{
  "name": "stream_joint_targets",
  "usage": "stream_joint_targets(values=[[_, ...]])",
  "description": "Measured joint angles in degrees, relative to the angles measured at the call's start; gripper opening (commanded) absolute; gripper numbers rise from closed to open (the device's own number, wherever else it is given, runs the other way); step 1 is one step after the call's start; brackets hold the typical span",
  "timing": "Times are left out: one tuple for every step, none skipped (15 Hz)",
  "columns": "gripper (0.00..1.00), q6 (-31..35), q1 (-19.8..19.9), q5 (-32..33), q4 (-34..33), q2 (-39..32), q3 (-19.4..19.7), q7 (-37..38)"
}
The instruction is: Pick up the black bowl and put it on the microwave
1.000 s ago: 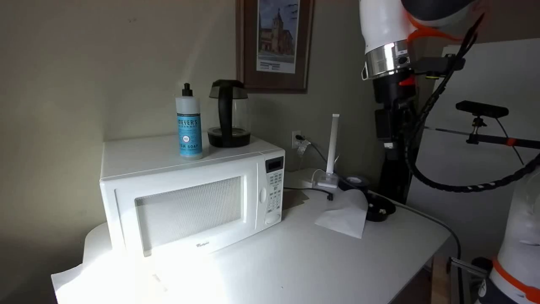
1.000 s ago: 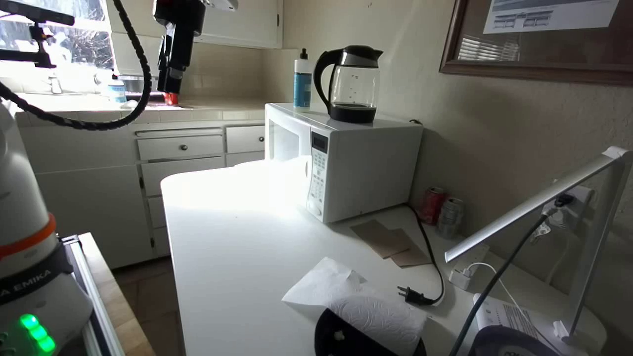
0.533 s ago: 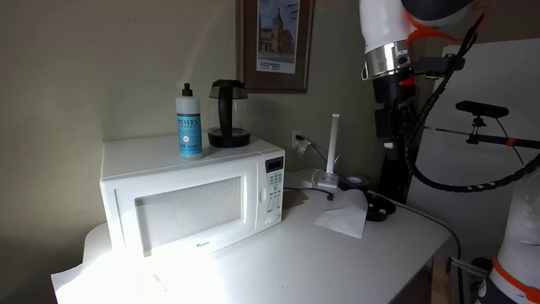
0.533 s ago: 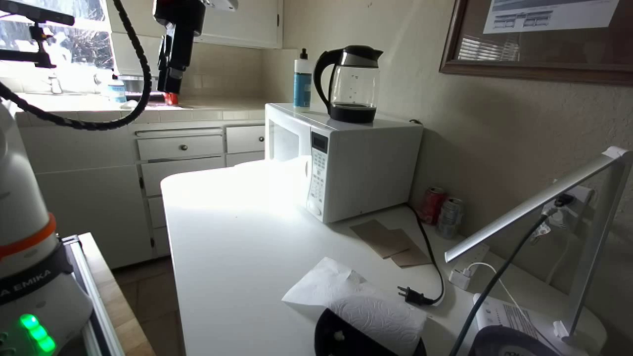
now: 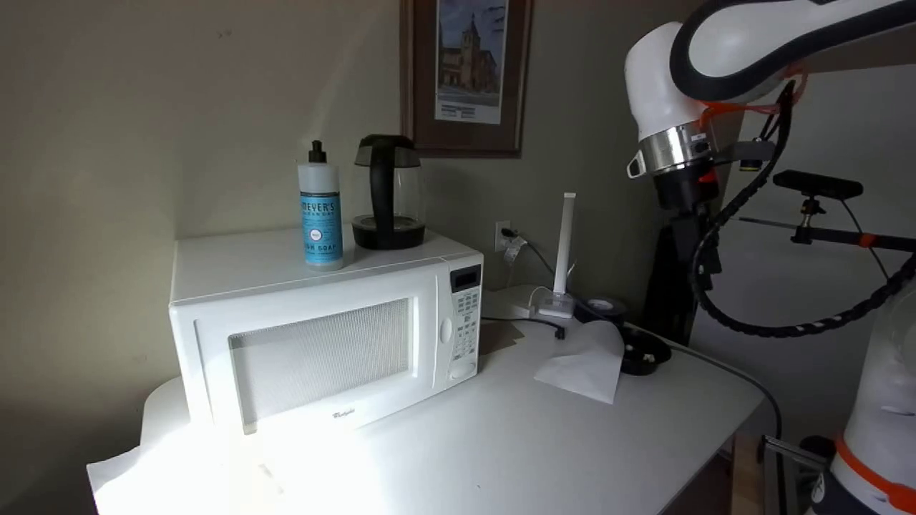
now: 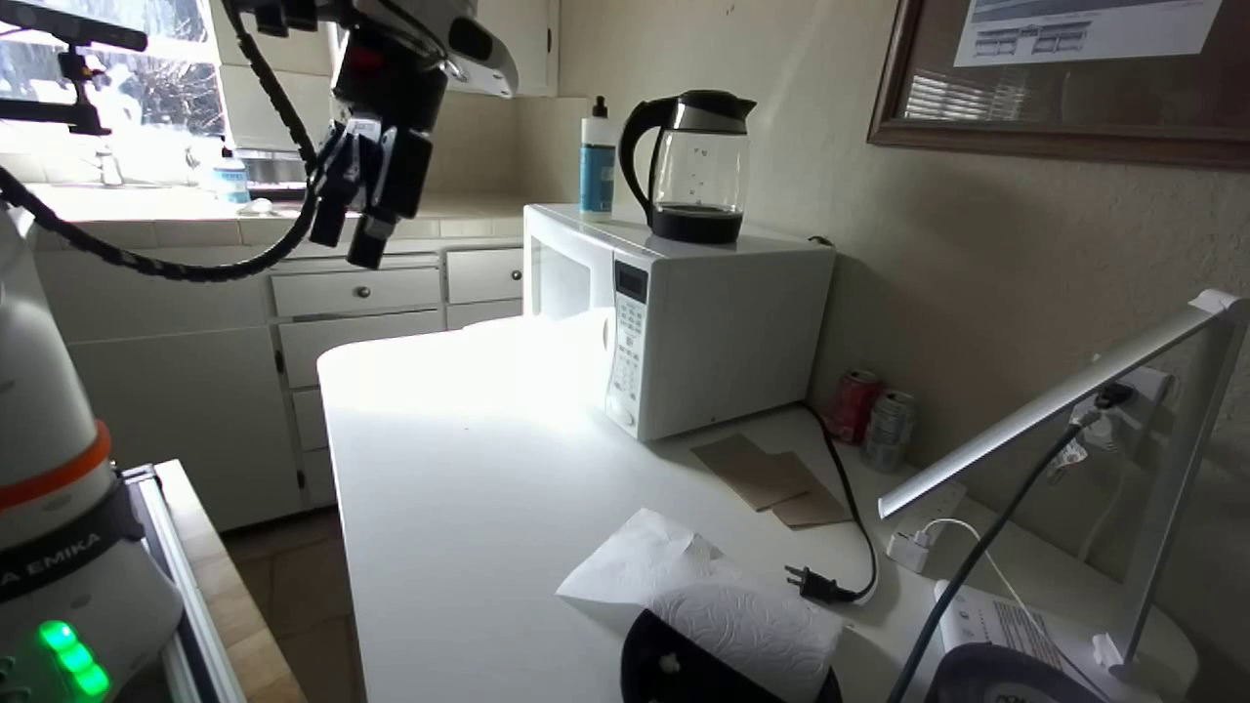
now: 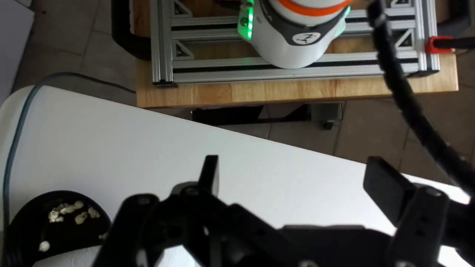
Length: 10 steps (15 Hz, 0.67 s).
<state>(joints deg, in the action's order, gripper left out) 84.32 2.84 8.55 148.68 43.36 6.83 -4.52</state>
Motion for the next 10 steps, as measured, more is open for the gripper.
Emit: stream_joint_targets(values=[[1.0,0.79,0.14,2.52,1.43,0.0,2.94,-4.33],[1.0,1.7,0.37,5.24,2.67,-0.02,5.7,-8.55],[1.0,2.63,0.77,7.8,3.66,-0.09,8.16,-12.4],[1.0,3.62,1.35,9.94,4.28,-0.24,10.28,-15.36],[1.0,4.26,2.08,11.35,4.48,-0.63,12.02,-16.87],[1.0,4.49,2.79,12.11,4.43,-1.18,13.21,-17.74],[1.0,4.55,3.21,12.39,4.32,-1.68,13.75,-18.25],[1.0,4.56,3.32,12.42,4.25,-2.02,13.84,-18.37],[1.0,4.57,3.31,12.42,4.24,-2.25,13.79,-18.37],[1.0,4.57,3.3,12.42,4.24,-2.38,13.78,-18.37]])
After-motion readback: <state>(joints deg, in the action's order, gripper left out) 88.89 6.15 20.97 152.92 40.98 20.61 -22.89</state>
